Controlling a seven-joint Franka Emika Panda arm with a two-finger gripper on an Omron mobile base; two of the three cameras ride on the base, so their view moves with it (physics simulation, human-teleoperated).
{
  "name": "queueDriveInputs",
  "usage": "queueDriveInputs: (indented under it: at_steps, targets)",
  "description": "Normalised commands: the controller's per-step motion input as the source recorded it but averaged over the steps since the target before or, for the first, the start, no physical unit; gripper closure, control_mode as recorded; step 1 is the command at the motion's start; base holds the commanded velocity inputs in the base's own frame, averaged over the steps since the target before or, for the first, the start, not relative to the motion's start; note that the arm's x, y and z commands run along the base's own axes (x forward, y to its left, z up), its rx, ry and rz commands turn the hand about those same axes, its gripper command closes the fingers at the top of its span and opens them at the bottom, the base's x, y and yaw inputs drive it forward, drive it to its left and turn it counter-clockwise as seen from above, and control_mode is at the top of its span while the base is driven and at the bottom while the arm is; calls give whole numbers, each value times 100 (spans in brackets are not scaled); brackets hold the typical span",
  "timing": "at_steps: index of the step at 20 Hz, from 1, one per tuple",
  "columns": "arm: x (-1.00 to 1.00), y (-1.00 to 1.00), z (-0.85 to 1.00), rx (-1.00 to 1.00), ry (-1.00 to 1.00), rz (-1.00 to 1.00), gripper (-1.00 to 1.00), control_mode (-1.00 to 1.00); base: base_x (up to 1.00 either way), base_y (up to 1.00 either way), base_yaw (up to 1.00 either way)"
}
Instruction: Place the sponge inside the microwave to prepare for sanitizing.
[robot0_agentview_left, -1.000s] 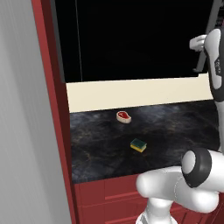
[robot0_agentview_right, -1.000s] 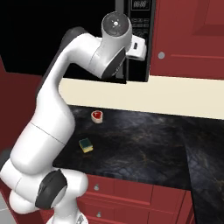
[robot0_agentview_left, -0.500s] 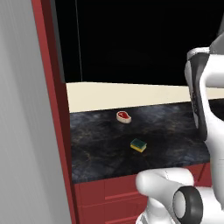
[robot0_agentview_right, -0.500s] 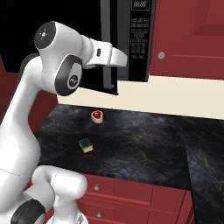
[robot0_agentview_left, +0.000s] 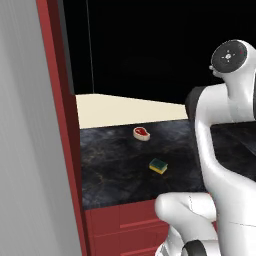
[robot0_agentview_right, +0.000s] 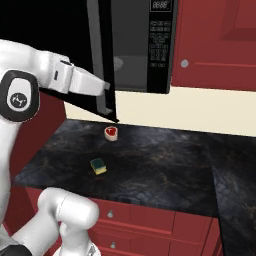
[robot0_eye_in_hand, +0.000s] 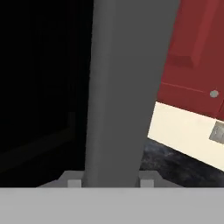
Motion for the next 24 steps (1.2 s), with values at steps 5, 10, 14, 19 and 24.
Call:
queueDriveInputs:
  at_steps: [5, 10, 14, 19, 24]
  targets:
    - [-93, 33, -1, 17, -11, -44, 100, -100, 0, 0, 0]
    - [-100, 54, -2, 10, -9, -24, 100, -100, 0, 0, 0]
    - [-100, 53, -26, 7, -7, -2, 100, -100, 0, 0, 0]
    - [-85, 62, -34, 2, -6, 0, 100, -100, 0, 0, 0]
    - [-28, 29, -18, 2, 2, 0, -100, -100, 0, 0, 0]
